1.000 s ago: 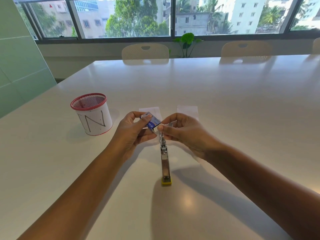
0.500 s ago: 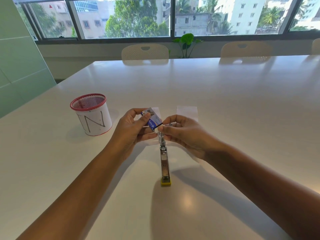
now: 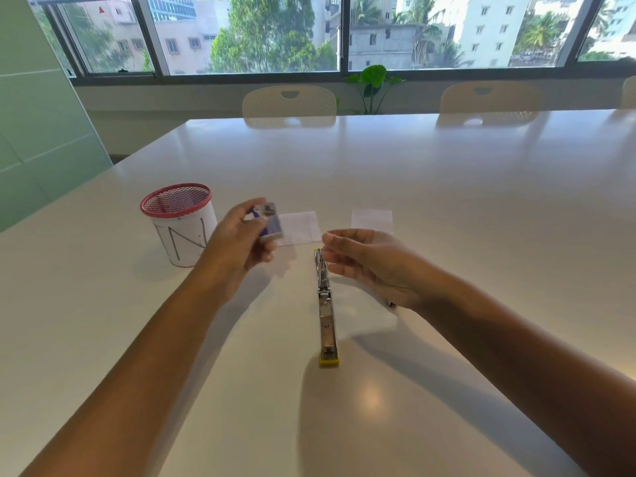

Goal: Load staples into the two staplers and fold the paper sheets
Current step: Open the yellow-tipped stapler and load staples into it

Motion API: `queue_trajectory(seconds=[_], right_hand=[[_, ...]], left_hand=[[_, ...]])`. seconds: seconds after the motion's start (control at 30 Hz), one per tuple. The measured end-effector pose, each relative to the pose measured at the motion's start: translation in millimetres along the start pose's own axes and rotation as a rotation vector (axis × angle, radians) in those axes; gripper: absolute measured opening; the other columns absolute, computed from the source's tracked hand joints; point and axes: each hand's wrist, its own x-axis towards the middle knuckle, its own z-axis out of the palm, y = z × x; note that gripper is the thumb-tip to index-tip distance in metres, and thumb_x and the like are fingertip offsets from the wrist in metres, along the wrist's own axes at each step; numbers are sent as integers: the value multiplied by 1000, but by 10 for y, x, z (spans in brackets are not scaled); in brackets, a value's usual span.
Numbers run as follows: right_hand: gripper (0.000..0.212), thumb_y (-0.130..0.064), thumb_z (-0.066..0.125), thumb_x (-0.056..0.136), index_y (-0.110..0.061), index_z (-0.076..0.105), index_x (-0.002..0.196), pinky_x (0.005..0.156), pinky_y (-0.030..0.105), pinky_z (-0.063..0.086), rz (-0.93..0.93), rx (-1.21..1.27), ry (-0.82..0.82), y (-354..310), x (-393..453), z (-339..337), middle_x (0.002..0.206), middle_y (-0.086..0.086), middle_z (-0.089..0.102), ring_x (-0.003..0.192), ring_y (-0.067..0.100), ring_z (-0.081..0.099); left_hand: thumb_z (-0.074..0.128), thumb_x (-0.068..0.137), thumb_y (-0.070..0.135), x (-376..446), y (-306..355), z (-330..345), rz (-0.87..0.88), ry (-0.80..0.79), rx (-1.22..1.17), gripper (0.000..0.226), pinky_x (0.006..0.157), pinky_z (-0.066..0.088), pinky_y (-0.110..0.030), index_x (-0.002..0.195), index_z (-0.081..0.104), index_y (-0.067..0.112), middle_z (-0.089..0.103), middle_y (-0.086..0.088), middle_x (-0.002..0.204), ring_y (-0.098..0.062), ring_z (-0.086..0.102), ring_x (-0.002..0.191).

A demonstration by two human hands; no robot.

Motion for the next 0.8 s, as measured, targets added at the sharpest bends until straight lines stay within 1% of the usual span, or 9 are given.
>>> queue_trajectory(seconds=[0.07, 0.13, 0.23, 0.3, 0.47, 0.6, 0.67, 0.73, 0.8], right_hand=[[33, -3, 57, 86, 2, 51, 118, 78, 22, 54, 41, 93, 35, -27, 14, -19, 99, 11, 62, 89, 16, 62], [32, 6, 45, 90, 3, 48, 121, 74, 22, 54, 82, 131, 74, -43, 21, -26, 109, 17, 59, 91, 19, 61], [28, 5, 44, 91, 5, 51, 118, 71, 24, 55, 119, 158, 72, -53, 20, -19, 117, 22, 57, 91, 22, 62], [23, 2, 46, 91, 5, 53, 113, 73, 27, 55, 151, 207, 36, -64, 6, -3, 117, 24, 56, 88, 23, 63], [30, 8, 33, 93, 3, 50, 117, 75, 28, 54, 155, 287, 7, -46, 13, -30, 111, 22, 59, 92, 24, 63], [31, 15, 31, 90, 1, 57, 101, 73, 25, 55, 99, 238, 20, -51, 21, -25, 99, 15, 62, 89, 21, 63], [30, 15, 32, 90, -1, 58, 94, 74, 24, 54, 46, 210, 47, -75, 12, -27, 96, 14, 63, 89, 20, 63], [29, 13, 33, 91, -2, 58, 91, 75, 24, 54, 7, 200, 66, -96, 10, -47, 95, 13, 62, 91, 21, 62], [28, 12, 34, 92, -3, 58, 92, 76, 24, 53, -1, 198, 83, -115, 18, -71, 96, 13, 63, 98, 24, 61]], left_hand=[[35, 97, 12, 87, -43, -118, 51, 103, 153, 31, 44, 43, -17, 124, 48, 18, 52, -7, 83, -13, 44, 55], [34, 97, 16, 161, -139, -164, 102, 147, 413, 30, 44, 40, -20, 124, 47, 16, 52, -8, 81, -15, 41, 53], [37, 96, 19, 200, -307, -189, 114, 77, 886, 29, 56, 37, -28, 122, 47, 12, 56, -15, 87, -21, 46, 61], [36, 95, 18, 194, -372, -213, 111, 58, 1075, 26, 64, 35, -28, 115, 50, 9, 55, -13, 90, -23, 48, 74], [37, 95, 21, 202, -456, -183, 246, 127, 1246, 23, 68, 44, -36, 98, 52, 3, 62, -21, 88, -33, 57, 78], [37, 94, 27, 172, -474, -198, 345, 170, 1338, 26, 69, 43, -37, 94, 53, 7, 50, -13, 89, -30, 52, 81], [33, 93, 32, 177, -466, -250, 354, 106, 1445, 33, 77, 45, -41, 100, 55, 9, 51, -12, 100, -31, 52, 93], [42, 92, 35, 183, -414, -303, 297, 30, 1390, 33, 89, 43, -44, 115, 54, 15, 49, -13, 118, -34, 48, 108], [52, 87, 42, 172, -297, -376, 178, -110, 1264, 54, 102, 32, -46, 135, 37, 23, 35, -8, 141, -33, 34, 127]])
